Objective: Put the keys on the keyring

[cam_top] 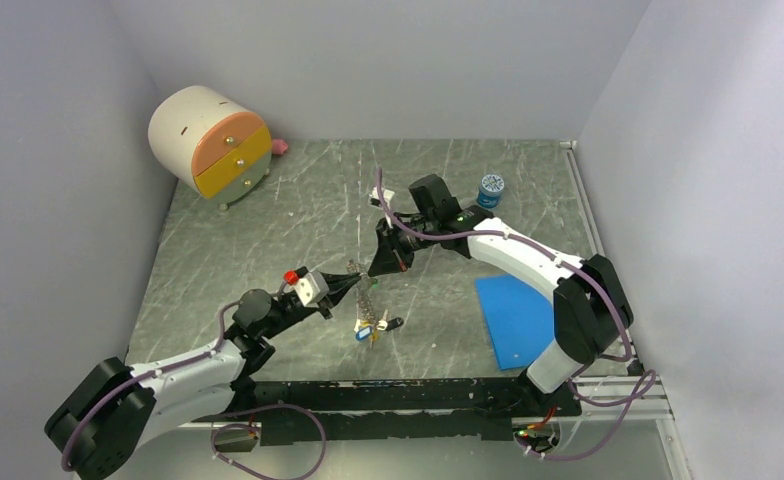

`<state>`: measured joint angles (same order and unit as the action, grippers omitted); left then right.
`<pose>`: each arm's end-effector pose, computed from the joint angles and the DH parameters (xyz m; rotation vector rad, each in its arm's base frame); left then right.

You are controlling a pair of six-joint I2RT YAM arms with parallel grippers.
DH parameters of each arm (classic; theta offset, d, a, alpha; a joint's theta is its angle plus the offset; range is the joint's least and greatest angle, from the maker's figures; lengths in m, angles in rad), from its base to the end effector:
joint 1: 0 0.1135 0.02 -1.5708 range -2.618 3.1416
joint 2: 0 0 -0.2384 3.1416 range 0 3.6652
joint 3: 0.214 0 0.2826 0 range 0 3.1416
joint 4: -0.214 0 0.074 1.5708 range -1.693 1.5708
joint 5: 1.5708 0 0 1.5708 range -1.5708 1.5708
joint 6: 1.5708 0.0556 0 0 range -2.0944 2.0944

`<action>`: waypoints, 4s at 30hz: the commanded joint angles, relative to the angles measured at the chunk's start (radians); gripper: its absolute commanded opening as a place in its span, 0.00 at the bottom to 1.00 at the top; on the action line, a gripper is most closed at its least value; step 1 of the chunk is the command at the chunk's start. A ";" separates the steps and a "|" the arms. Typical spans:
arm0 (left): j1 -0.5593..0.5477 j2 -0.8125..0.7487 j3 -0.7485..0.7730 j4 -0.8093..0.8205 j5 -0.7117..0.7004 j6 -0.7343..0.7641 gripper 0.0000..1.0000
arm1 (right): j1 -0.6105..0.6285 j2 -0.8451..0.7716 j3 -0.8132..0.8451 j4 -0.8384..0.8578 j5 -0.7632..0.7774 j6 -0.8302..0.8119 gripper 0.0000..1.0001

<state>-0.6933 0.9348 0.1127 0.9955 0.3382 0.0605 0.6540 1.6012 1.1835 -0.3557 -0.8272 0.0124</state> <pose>0.1689 -0.1643 0.1657 0.7918 1.2153 -0.7571 0.2798 0.2660 0.2166 -1.1486 2.0845 1.2932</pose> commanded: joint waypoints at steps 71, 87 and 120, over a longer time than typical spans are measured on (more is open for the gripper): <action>-0.001 -0.039 0.059 0.173 0.217 0.084 0.03 | 0.010 -0.331 -0.403 0.721 -0.180 -0.001 0.21; -0.002 -0.025 0.064 0.186 0.224 0.084 0.03 | -0.023 -0.314 -0.424 0.706 -0.170 0.002 0.16; -0.001 -0.012 0.045 0.244 0.160 0.063 0.03 | -0.034 -0.259 -0.479 0.791 -0.197 0.053 0.15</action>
<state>-0.6945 0.9409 0.1310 1.0943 0.5262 0.1333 0.6239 1.3716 0.7254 0.4259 -1.0317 0.0898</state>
